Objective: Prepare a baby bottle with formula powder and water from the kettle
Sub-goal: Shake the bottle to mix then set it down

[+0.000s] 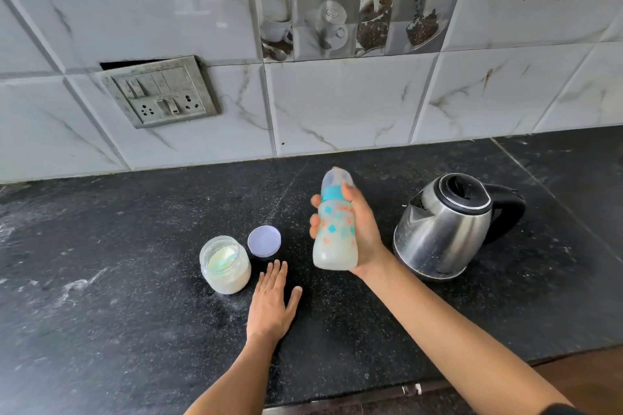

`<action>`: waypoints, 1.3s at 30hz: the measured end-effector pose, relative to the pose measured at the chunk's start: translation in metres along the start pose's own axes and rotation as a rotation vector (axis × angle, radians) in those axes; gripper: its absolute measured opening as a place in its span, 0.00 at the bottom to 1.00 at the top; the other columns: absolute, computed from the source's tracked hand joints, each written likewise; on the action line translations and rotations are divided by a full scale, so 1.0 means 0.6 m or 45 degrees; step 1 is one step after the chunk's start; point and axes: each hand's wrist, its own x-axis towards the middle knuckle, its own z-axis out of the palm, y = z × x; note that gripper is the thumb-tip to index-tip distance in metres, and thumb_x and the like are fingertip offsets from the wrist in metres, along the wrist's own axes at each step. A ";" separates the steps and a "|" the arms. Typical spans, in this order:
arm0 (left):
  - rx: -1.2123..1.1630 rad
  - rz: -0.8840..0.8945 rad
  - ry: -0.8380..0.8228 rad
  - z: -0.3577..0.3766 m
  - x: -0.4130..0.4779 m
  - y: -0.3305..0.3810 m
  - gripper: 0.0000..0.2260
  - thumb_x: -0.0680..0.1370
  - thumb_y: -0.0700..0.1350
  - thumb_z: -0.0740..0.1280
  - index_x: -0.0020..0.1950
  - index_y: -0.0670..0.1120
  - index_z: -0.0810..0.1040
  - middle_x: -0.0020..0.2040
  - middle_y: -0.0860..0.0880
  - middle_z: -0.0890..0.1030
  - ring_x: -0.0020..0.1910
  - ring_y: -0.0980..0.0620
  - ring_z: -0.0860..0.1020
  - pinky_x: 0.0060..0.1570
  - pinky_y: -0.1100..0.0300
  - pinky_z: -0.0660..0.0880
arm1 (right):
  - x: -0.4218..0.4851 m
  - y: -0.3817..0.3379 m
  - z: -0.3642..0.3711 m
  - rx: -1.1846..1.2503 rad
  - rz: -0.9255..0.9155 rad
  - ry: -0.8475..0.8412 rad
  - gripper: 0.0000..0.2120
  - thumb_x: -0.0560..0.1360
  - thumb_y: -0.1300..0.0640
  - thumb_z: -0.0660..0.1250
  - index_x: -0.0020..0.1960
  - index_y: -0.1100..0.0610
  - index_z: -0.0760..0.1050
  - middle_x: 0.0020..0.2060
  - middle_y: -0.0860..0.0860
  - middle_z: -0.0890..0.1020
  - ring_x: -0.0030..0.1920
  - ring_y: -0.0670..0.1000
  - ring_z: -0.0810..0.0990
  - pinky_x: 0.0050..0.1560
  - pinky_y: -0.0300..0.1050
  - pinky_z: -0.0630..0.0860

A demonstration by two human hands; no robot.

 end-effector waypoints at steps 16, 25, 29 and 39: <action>0.025 -0.012 -0.043 -0.001 0.002 -0.002 0.41 0.71 0.71 0.36 0.77 0.47 0.49 0.78 0.52 0.49 0.73 0.61 0.39 0.68 0.68 0.31 | 0.013 -0.012 0.012 0.024 -0.053 0.005 0.21 0.70 0.48 0.66 0.59 0.56 0.67 0.40 0.53 0.79 0.31 0.51 0.79 0.32 0.43 0.78; 0.010 -0.007 -0.016 0.002 0.002 -0.002 0.34 0.76 0.64 0.45 0.77 0.46 0.52 0.77 0.50 0.53 0.73 0.61 0.42 0.72 0.63 0.38 | -0.005 -0.003 0.002 -0.010 0.013 -0.029 0.21 0.68 0.48 0.69 0.56 0.57 0.69 0.39 0.53 0.79 0.31 0.52 0.79 0.32 0.43 0.78; 0.002 0.000 -0.003 0.004 0.001 -0.002 0.37 0.74 0.67 0.41 0.77 0.46 0.52 0.77 0.51 0.53 0.73 0.61 0.42 0.72 0.63 0.38 | 0.008 -0.040 0.001 0.221 -0.073 0.203 0.15 0.75 0.47 0.63 0.50 0.59 0.72 0.36 0.52 0.78 0.29 0.50 0.79 0.31 0.40 0.78; 0.008 -0.002 -0.003 0.000 -0.001 -0.001 0.41 0.72 0.71 0.37 0.77 0.46 0.51 0.77 0.52 0.51 0.73 0.61 0.42 0.70 0.67 0.33 | 0.015 -0.036 0.014 0.153 -0.042 0.048 0.17 0.70 0.48 0.69 0.52 0.59 0.72 0.38 0.53 0.78 0.30 0.51 0.79 0.32 0.41 0.78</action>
